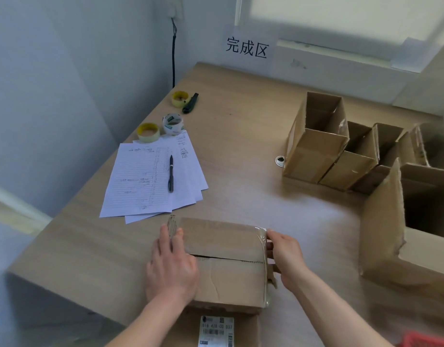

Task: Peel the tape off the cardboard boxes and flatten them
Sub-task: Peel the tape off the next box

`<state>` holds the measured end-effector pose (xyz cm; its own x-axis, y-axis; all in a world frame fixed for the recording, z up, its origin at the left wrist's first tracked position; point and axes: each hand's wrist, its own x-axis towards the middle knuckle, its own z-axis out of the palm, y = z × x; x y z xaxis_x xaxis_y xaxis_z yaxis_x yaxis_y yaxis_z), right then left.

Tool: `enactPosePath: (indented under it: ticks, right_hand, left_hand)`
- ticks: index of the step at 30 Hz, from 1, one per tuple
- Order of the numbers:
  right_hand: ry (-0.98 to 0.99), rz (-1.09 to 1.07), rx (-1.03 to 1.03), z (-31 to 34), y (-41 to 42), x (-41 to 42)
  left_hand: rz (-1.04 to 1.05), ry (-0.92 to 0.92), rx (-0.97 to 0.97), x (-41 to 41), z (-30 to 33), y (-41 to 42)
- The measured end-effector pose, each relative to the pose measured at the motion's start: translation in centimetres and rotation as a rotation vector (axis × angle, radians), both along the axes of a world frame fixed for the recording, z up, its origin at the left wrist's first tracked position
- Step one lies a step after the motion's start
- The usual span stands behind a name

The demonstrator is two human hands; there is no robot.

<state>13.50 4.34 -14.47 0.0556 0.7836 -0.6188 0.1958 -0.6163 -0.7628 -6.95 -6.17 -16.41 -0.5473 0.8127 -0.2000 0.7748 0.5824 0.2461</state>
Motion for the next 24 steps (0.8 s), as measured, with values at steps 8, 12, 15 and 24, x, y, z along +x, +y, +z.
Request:
enactPosePath:
  ticks: [8,12,15,24]
  right_hand:
    - [0.090,-0.060,-0.176,1.0,2.6,0.8]
    - [0.170,-0.120,-0.159,0.9,2.7,0.2]
    - [0.155,-0.058,-0.047,0.9,2.3,-0.2]
    - [-0.101,0.099,0.280,1.4,1.6,0.9]
  left_hand:
    - [0.000,0.005,0.003,0.1,-0.1,0.0]
    - [-0.004,0.008,-0.006,0.1,0.2,0.0]
    - [-0.003,0.023,-0.014,0.1,0.2,0.0]
    - [-0.007,0.042,-0.031,0.1,0.3,0.3]
